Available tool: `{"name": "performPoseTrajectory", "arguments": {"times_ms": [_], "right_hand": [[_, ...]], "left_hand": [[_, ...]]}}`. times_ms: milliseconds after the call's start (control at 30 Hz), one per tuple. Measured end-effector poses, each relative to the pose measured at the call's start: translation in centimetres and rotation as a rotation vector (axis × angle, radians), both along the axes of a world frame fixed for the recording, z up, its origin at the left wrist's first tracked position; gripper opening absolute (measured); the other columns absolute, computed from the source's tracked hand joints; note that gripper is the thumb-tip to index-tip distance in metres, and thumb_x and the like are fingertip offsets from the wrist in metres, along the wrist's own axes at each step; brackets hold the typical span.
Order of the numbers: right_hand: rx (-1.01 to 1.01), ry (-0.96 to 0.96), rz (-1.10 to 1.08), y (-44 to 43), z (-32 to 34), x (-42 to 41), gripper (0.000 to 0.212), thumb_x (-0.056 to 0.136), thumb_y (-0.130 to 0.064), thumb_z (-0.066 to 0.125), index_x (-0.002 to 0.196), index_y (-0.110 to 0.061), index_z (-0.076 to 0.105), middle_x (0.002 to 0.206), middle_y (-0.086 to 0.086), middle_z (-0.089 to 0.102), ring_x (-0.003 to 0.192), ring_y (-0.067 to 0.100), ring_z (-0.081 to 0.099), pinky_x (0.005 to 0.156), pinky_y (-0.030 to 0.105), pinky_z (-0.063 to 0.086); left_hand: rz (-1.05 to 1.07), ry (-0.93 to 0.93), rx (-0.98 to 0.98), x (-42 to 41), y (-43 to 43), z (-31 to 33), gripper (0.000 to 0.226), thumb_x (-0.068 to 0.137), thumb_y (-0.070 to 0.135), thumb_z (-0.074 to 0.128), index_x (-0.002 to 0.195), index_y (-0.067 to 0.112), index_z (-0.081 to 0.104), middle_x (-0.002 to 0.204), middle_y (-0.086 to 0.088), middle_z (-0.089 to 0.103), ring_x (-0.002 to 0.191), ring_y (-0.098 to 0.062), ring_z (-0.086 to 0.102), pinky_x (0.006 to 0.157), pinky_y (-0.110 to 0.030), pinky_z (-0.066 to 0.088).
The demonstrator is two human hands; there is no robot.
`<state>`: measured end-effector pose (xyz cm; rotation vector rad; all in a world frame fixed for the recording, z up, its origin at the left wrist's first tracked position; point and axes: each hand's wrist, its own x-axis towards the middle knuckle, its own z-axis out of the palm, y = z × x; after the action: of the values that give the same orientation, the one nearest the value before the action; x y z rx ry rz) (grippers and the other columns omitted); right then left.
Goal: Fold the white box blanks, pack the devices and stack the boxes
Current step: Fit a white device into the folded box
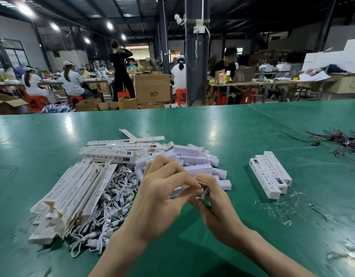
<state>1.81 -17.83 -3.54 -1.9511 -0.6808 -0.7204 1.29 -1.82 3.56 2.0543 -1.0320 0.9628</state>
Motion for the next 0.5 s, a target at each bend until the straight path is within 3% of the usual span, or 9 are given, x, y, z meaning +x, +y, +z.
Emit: {"name": "performPoseTrajectory", "arguments": {"times_ms": [100,167,233,333,400,500], "right_hand": [[0.001,0.045,-0.01,-0.35,0.0,-0.06,0.041,0.087,-0.009,0.054,0.114,-0.036,0.04,0.105,-0.004,0.053,0.095,0.012,0.053,0.081,0.016,0.04],[-0.011,0.032,-0.01,-0.36,0.1,-0.15,0.038,0.087,-0.012,0.052,0.114,-0.036,0.04,0.105,-0.008,0.052,0.094,0.009,0.051,0.081,0.015,0.039],[-0.023,0.002,-0.005,-0.27,0.16,-0.15,0.03,0.089,-0.02,0.049,0.113,-0.034,0.039,0.104,-0.016,0.048,0.091,0.002,0.046,0.079,0.013,0.037],[-0.03,-0.022,0.004,-0.15,0.22,-0.06,0.027,0.093,-0.021,0.051,0.114,-0.031,0.039,0.105,-0.023,0.046,0.09,0.004,0.046,0.079,0.016,0.038],[-0.036,-0.026,-0.008,-0.06,0.16,0.0,0.03,0.093,-0.015,0.056,0.113,-0.03,0.039,0.102,-0.022,0.045,0.089,0.008,0.046,0.078,0.019,0.039],[-0.037,-0.021,-0.02,0.05,0.23,-0.07,0.033,0.092,-0.014,0.057,0.115,-0.03,0.039,0.104,-0.011,0.05,0.092,0.013,0.049,0.081,0.021,0.042]], "left_hand": [[0.03,0.061,-0.012,-0.22,-0.21,-0.19,0.005,0.074,0.025,0.079,0.075,0.021,0.077,0.088,0.011,0.06,0.09,-0.018,0.05,0.074,-0.039,0.046],[0.054,0.103,-0.02,-0.33,-0.31,-0.31,0.002,0.073,0.024,0.079,0.073,0.024,0.077,0.096,0.01,0.058,0.098,-0.018,0.048,0.079,-0.037,0.048],[0.083,0.169,-0.047,-0.31,-0.35,-0.35,0.009,0.071,0.019,0.082,0.07,0.026,0.076,0.101,0.012,0.057,0.104,-0.012,0.044,0.088,-0.026,0.041],[0.075,0.37,-0.135,-0.33,-0.31,-0.25,0.02,0.069,0.011,0.084,0.067,0.028,0.074,0.103,0.018,0.057,0.106,-0.004,0.046,0.087,-0.009,0.032],[0.025,0.522,-0.243,-0.32,-0.43,-0.25,0.024,0.069,0.006,0.083,0.069,0.027,0.072,0.099,0.016,0.062,0.101,-0.004,0.057,0.086,-0.011,0.039],[-0.082,0.791,-0.444,-0.04,-0.82,-0.25,0.034,0.07,0.0,0.081,0.087,0.02,0.06,0.095,0.01,0.07,0.086,-0.007,0.067,0.073,-0.02,0.051]]}}
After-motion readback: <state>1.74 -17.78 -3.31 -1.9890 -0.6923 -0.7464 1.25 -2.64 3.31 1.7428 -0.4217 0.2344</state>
